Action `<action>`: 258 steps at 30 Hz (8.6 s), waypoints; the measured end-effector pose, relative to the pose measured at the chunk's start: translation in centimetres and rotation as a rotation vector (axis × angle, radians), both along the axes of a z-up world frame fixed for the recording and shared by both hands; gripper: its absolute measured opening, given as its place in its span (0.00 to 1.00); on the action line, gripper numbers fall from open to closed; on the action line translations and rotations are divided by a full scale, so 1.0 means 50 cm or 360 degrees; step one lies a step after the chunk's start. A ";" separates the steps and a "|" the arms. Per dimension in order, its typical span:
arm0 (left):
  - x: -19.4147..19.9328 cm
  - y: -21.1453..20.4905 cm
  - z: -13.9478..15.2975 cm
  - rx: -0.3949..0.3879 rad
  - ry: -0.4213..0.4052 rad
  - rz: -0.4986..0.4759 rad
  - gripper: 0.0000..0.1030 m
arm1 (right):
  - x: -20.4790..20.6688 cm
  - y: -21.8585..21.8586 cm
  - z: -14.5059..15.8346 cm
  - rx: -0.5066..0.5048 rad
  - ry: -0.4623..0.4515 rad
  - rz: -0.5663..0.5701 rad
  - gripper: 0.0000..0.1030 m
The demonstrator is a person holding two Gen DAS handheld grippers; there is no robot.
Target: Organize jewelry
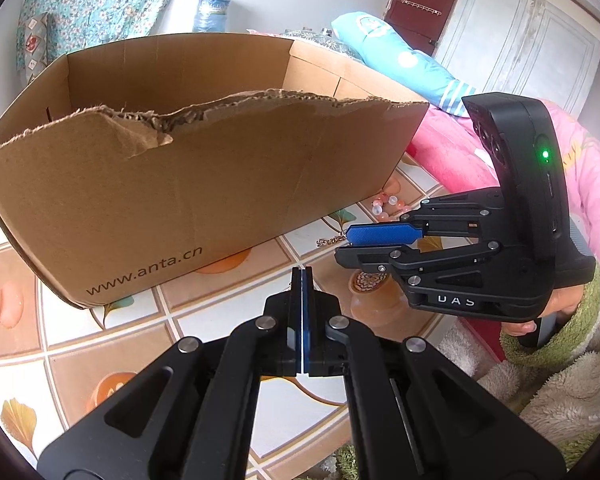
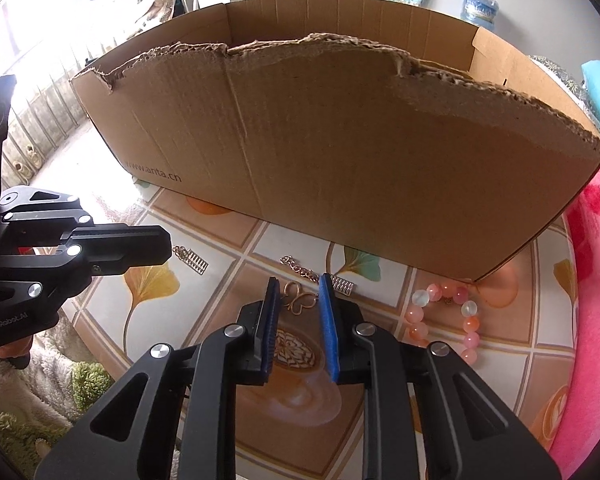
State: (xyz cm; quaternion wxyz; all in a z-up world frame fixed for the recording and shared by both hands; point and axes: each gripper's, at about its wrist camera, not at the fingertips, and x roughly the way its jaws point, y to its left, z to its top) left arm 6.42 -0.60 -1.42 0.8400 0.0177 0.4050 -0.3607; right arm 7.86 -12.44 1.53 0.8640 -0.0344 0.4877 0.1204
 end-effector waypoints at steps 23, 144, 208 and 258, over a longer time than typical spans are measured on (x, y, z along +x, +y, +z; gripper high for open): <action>0.007 0.054 0.221 -0.0452 -0.0100 -0.0214 0.00 | -0.035 -0.081 0.269 0.0421 -0.0393 0.0096 0.19; -0.009 -0.111 -0.026 0.0310 -0.0081 -0.0120 0.12 | -0.012 -0.098 0.013 0.0472 0.0044 -0.0194 0.32; -0.027 -0.067 -0.021 0.0488 -0.0175 -0.0015 0.03 | -0.016 -0.102 0.000 0.0526 0.0051 -0.0212 0.32; 0.009 -0.020 -0.021 0.0371 -0.0118 0.0116 0.01 | 0.007 -0.015 0.017 0.0195 0.0002 -0.0082 0.32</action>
